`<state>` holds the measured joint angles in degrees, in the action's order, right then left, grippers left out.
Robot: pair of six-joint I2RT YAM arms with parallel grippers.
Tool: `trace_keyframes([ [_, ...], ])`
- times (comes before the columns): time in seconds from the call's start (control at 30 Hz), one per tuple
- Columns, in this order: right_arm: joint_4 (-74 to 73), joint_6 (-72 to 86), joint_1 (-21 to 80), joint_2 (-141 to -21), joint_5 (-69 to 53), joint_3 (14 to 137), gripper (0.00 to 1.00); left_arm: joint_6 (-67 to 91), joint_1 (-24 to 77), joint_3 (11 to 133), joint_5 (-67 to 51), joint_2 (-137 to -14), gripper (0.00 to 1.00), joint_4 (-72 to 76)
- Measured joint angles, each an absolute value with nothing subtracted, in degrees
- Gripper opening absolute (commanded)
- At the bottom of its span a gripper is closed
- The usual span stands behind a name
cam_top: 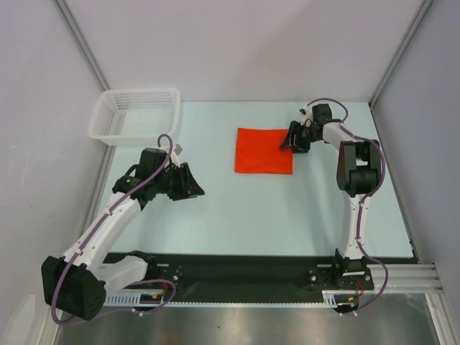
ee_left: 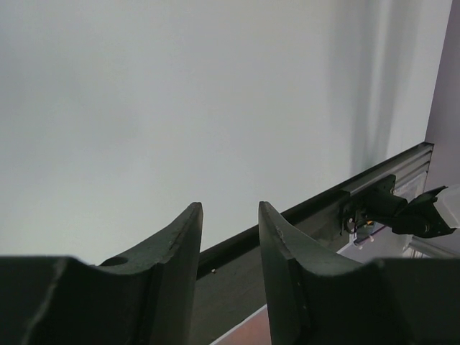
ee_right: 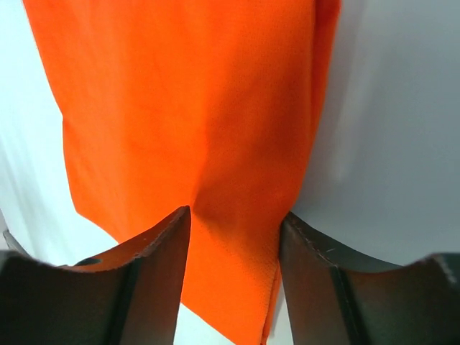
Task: Fold and stack the t-shirts
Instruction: Neatly place the folded tshirt to the corner
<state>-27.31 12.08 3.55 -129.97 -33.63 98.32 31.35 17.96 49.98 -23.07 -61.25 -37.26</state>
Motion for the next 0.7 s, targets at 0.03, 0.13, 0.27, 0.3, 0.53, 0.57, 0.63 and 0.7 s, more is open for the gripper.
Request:
trace_keyframes([
  [0.03, -27.33, 12.38, 3.66, -129.97, -33.36, 98.37, 0.48, 31.42, 17.96, 49.67, -23.07, -60.95, 0.43, -37.23],
  [0.13, -27.59, 12.95, 3.66, -130.13, -31.14, 98.43, 0.29, 31.44, 17.96, 48.47, -23.07, -60.34, 0.44, -37.21],
  [0.27, -29.71, 13.39, 3.49, -131.41, -28.51, 100.64, 0.09, 31.44, 17.96, 47.05, -23.07, -60.20, 0.44, -37.23],
  [0.3, -30.44, 13.19, 3.46, -131.76, -28.10, 101.49, 0.04, 31.44, 17.96, 46.61, -23.09, -60.20, 0.44, -37.10],
  [0.53, -36.25, 8.88, 2.94, -134.32, -21.65, 109.32, 0.00, 31.46, 17.96, 43.79, -23.29, -60.47, 0.43, -36.18],
  [0.57, -36.99, 8.10, 2.63, -134.45, -20.36, 110.26, 0.00, 31.46, 17.96, 43.79, -23.38, -60.88, 0.43, -36.12],
  [0.63, -38.22, 6.63, 1.78, -134.50, -17.74, 111.79, 0.00, 31.44, 17.96, 43.79, -23.59, -61.87, 0.43, -35.62],
  [0.7, -38.98, 5.43, 0.69, -134.50, -15.44, 113.10, 0.00, 31.44, 17.96, 43.79, -23.77, -62.87, 0.43, -35.20],
])
